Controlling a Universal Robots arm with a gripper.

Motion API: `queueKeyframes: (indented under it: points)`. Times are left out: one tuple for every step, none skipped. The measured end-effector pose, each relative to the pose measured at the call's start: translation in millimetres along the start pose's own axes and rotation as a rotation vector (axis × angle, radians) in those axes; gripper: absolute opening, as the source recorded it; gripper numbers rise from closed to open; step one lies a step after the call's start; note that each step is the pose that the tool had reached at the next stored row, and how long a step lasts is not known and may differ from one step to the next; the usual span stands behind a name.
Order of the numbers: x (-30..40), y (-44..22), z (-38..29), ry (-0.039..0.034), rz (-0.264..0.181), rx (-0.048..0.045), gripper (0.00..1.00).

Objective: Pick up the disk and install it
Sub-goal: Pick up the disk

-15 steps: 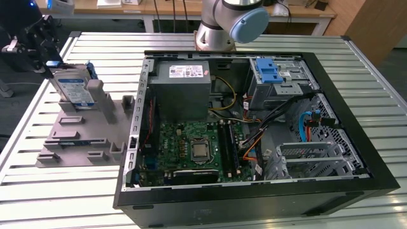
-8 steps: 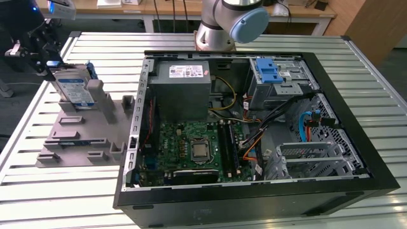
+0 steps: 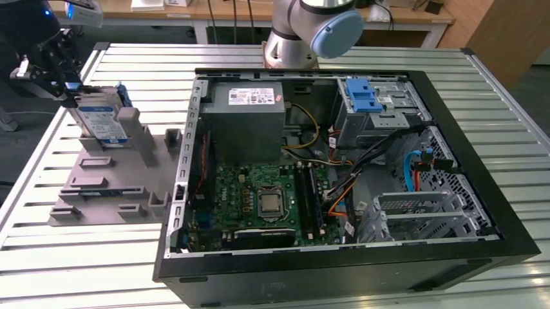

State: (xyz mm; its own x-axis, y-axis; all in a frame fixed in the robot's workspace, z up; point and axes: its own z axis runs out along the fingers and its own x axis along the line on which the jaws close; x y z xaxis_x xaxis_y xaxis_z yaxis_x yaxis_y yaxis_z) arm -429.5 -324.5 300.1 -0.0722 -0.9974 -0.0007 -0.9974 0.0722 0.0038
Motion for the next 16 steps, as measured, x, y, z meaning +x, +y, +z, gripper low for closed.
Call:
queueKeyframes:
  points:
    - [0.0,0.0,0.1,0.0,0.0,0.0,0.45]
    - [0.0,0.0,0.3,0.0,0.0,0.0001,0.45]
    - [-0.1,0.0,0.7,-0.0001,0.0,0.0003,0.45]
    - [-0.1,0.0,1.1,-0.0001,0.0,0.0002,0.45]
    - [-0.1,0.0,1.5,0.0,0.0,0.0001,0.45]
    - [-0.2,0.0,1.9,0.0,0.0,0.0,0.45]
    - [-0.2,0.0,2.3,0.0,0.0,0.0001,0.45]
    - [-0.3,0.0,2.7,0.0,0.0,0.0,0.45]
    - [-0.3,0.0,3.0,0.0,0.0,-0.0001,0.45]
    - [-0.3,0.0,3.3,0.0001,0.0,-0.0001,0.45]
    - [-0.3,0.0,3.8,0.0,0.0,0.0,0.45]
    - [-0.3,0.0,4.3,0.0,0.0,0.0001,0.45]
    - [-0.4,0.0,4.4,0.0001,0.0,-0.0002,0.45]
    - [-0.4,0.0,4.7,0.0001,-0.002,-0.0002,0.45]
    - [-0.4,0.0,5.0,0.0001,-0.004,-0.0001,0.45]
    - [-0.4,0.0,5.4,0.0,-0.007,0.0,0.45]
